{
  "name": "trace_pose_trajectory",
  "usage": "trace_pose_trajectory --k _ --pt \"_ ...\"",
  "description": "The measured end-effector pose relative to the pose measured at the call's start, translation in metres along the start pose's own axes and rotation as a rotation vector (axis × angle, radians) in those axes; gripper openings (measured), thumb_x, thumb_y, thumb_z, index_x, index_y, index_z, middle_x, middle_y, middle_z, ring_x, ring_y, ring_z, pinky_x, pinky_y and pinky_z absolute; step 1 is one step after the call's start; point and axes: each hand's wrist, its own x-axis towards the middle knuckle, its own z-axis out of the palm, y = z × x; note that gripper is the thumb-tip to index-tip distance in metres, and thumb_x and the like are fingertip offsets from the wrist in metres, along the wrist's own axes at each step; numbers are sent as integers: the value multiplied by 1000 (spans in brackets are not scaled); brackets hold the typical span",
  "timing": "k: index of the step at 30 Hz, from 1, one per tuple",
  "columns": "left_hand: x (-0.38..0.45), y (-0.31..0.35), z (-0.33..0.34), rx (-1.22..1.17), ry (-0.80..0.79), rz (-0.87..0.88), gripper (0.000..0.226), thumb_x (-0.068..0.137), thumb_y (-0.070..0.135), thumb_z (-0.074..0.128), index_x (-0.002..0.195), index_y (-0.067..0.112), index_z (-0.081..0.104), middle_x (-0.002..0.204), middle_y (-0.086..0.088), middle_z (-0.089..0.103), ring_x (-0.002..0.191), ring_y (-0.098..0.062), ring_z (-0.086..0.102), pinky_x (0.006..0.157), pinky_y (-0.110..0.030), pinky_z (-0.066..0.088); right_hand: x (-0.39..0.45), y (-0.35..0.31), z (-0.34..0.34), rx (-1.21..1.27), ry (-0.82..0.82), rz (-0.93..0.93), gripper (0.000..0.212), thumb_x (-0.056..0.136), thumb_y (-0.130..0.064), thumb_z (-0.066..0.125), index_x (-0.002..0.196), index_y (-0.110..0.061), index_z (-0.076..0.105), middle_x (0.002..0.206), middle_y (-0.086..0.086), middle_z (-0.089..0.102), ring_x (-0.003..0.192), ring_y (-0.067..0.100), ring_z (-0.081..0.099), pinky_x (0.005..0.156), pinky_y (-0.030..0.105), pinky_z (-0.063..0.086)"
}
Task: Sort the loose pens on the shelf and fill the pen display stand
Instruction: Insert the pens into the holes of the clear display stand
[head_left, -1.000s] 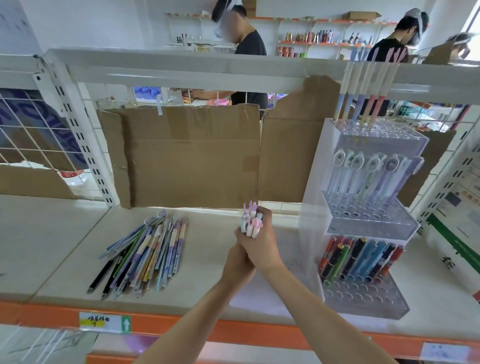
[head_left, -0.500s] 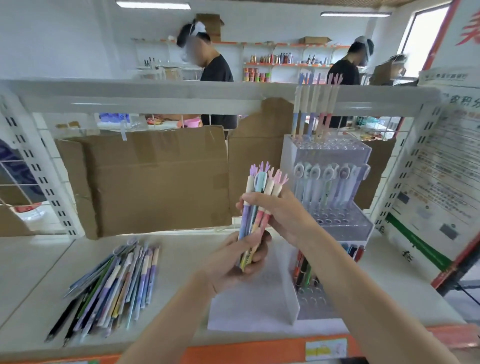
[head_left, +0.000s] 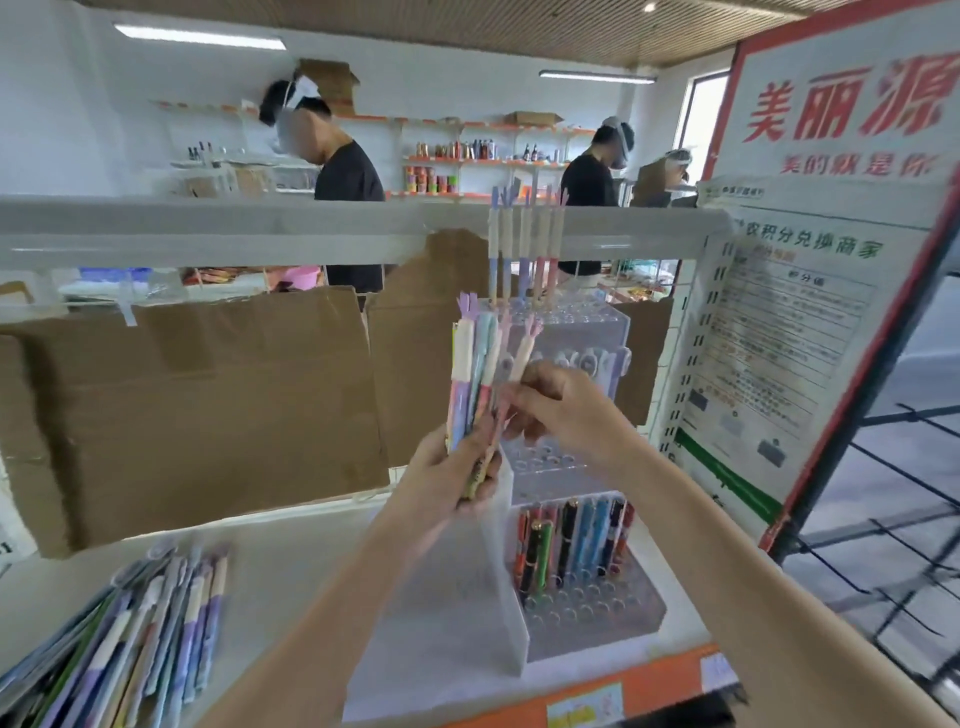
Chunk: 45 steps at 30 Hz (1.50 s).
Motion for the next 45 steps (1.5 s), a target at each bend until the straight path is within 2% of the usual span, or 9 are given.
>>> trace_pose_trajectory --k 5,13,18,23,30,36,39,42,45 --pt "35 34 -11 16 165 76 21 95 28 52 82 12 47 62 -4 50 44 -12 40 36 -18 26 25 -37 -33 226 244 -125 9 99 -14 43 93 -8 44 73 12 67 59 20 69 52 25 55" --pt "47 52 -20 -59 187 82 28 87 39 57 85 14 46 59 4 47 44 -7 37 35 -16 26 81 -33 -91 -276 549 -182 4 97 -9 47 99 -10 44 80 3 61 70 18 64 73 39 56" --pt "49 50 -15 -6 170 110 23 95 31 50 84 13 42 60 4 45 44 -8 36 36 -16 26 108 -22 -98 -302 469 -79 2 95 -4 49 95 -5 51 86 14 65 74 23 66 75 35 58" --pt "51 44 -12 21 171 125 27 93 38 49 87 12 41 59 5 45 44 -8 35 36 -16 25 120 -8 -94 -374 376 11 11 93 2 49 94 7 59 94 24 67 63 17 59 53 13 48" --pt "52 38 -15 -2 146 110 22 96 32 47 93 11 44 58 4 47 43 -8 36 34 -16 25 128 -3 -94 -607 336 0 18 89 -14 61 97 1 69 92 7 65 84 16 53 74 23 38" --pt "49 37 -14 2 81 122 30 88 38 54 95 9 48 62 4 49 45 -8 38 36 -16 27 121 -1 -96 -573 374 48 25 89 -23 63 103 -2 65 96 8 67 81 17 55 68 22 39" --pt "46 37 -13 -20 57 133 32 84 38 57 90 7 53 65 1 51 46 -10 40 36 -17 28 98 -8 -86 -406 494 -48 12 89 -20 63 93 -9 63 87 1 65 69 4 54 55 10 39" --pt "47 36 -6 -63 22 145 26 88 32 54 88 5 55 67 -4 52 46 -11 38 35 -17 26 65 -22 -59 -125 143 -104 12 88 -22 63 83 -13 69 68 -6 66 48 -4 48 49 11 40" --pt "49 37 4 -56 -23 158 24 90 29 52 91 5 55 67 -6 53 47 -13 39 37 -18 23 48 -31 -39 -63 -67 -99 22 89 -24 62 77 -6 66 61 4 58 50 7 46 49 17 38"
